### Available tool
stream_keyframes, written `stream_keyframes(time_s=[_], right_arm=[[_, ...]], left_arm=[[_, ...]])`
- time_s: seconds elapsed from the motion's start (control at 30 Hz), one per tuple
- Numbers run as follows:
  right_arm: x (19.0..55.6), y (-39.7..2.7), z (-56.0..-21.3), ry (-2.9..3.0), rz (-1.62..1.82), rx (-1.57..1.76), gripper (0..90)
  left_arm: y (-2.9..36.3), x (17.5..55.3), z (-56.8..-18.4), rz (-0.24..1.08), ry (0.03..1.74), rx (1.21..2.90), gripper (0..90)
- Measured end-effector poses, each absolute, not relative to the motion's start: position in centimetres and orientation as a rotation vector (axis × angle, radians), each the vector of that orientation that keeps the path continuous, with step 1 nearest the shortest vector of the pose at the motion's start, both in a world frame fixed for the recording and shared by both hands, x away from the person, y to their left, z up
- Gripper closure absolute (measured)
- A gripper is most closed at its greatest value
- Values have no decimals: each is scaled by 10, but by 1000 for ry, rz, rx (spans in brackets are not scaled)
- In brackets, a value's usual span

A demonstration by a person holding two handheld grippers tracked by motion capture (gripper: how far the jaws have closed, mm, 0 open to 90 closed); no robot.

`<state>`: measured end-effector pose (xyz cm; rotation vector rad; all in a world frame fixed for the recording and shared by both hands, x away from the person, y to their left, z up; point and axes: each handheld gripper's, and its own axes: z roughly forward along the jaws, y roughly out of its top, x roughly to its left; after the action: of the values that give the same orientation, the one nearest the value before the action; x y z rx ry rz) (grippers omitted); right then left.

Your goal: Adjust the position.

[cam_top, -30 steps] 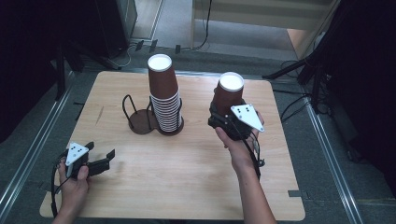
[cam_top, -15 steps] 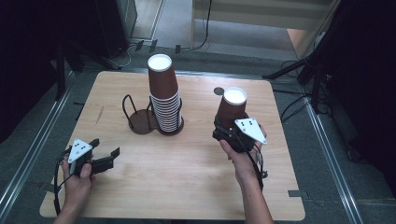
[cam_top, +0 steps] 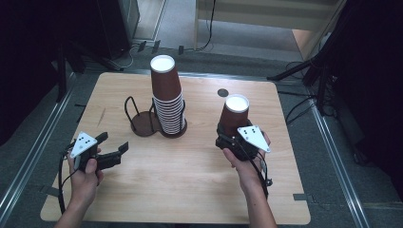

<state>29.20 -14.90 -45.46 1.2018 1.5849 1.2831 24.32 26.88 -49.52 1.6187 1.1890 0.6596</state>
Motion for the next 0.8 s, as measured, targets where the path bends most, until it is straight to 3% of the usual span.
stream_keyframes(time_s=[0.8], right_arm=[[285,-139,-476,1621,1296,1181,94]], left_arm=[[213,269,-467,550,1051,1611,38]])
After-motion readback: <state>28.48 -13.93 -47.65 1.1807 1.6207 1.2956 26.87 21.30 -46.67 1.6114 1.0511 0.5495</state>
